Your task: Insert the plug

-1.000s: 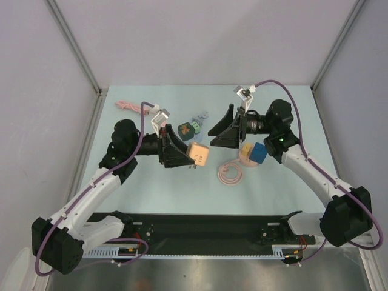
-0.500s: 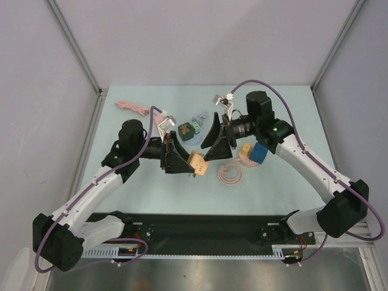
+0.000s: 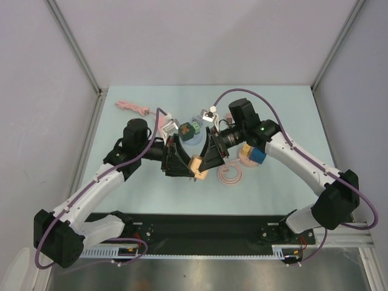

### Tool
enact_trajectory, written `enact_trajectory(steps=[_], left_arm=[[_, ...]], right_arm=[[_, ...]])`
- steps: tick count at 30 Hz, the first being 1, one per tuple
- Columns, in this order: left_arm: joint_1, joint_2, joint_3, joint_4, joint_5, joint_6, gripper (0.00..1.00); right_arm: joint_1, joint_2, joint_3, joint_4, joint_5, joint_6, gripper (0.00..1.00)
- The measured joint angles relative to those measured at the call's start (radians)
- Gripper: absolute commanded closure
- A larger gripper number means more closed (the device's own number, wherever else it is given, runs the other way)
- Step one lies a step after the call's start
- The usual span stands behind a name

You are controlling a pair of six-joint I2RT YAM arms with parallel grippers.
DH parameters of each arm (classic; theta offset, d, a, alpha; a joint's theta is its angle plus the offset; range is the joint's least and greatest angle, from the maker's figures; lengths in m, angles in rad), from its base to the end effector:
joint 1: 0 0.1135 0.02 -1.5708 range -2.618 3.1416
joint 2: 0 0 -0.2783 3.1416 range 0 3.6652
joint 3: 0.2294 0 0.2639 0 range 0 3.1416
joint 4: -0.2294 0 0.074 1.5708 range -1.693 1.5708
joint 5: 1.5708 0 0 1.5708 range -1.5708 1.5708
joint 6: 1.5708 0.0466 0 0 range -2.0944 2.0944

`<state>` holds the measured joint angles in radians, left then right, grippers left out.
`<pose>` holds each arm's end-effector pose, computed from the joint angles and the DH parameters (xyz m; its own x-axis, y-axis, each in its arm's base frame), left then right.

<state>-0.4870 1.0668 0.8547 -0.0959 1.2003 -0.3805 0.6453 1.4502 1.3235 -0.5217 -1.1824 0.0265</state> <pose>0.1883 -0.1489 0.3342 -0.6032 0.1673 -0.7798 0.7867 -0.0362 -0.6163 0.2314 0.2282 0.3615 -0.5040 -0.3668 -0.7820 -0.8040 -0.1314 0.5799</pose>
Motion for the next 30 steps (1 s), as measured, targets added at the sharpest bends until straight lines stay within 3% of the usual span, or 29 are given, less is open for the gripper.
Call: enact_trajectory(steps=[1,2,6,10,14,16,20,26,30], left_arm=[[0.0,0.005,0.0,-0.009,-0.002,0.009,0.39],[0.0,0.006,0.003,-0.025,-0.011,0.018,0.32],[0.003,0.006,0.047,-0.113,-0.123,0.049,0.22],[0.049,0.007,0.112,-0.183,-0.339,0.039,0.19],[0.132,0.045,0.184,-0.231,-0.722,-0.01,0.18],[0.158,0.1,0.22,-0.241,-0.953,-0.055,0.16],[0.176,0.314,0.327,-0.272,-1.283,-0.112,0.18],[0.199,0.768,0.651,-0.383,-1.493,-0.162,0.21],[0.206,0.952,0.777,-0.436,-1.568,-0.171,0.2]], right_arm=[[0.0,0.003,0.0,-0.001,0.001,0.0,1.0],[0.0,0.006,-0.001,-0.002,0.001,-0.001,1.0],[-0.008,0.008,-0.015,0.02,0.013,0.007,1.0],[-0.066,0.008,-0.06,0.077,0.076,0.063,1.0],[-0.172,0.008,-0.108,0.116,0.146,0.166,1.0],[-0.219,0.006,-0.122,0.136,0.188,0.207,1.0],[-0.252,-0.024,-0.14,0.189,0.271,0.28,1.0],[-0.227,-0.103,-0.143,0.259,0.324,0.345,1.0],[-0.22,-0.117,-0.143,0.264,0.346,0.348,1.0]])
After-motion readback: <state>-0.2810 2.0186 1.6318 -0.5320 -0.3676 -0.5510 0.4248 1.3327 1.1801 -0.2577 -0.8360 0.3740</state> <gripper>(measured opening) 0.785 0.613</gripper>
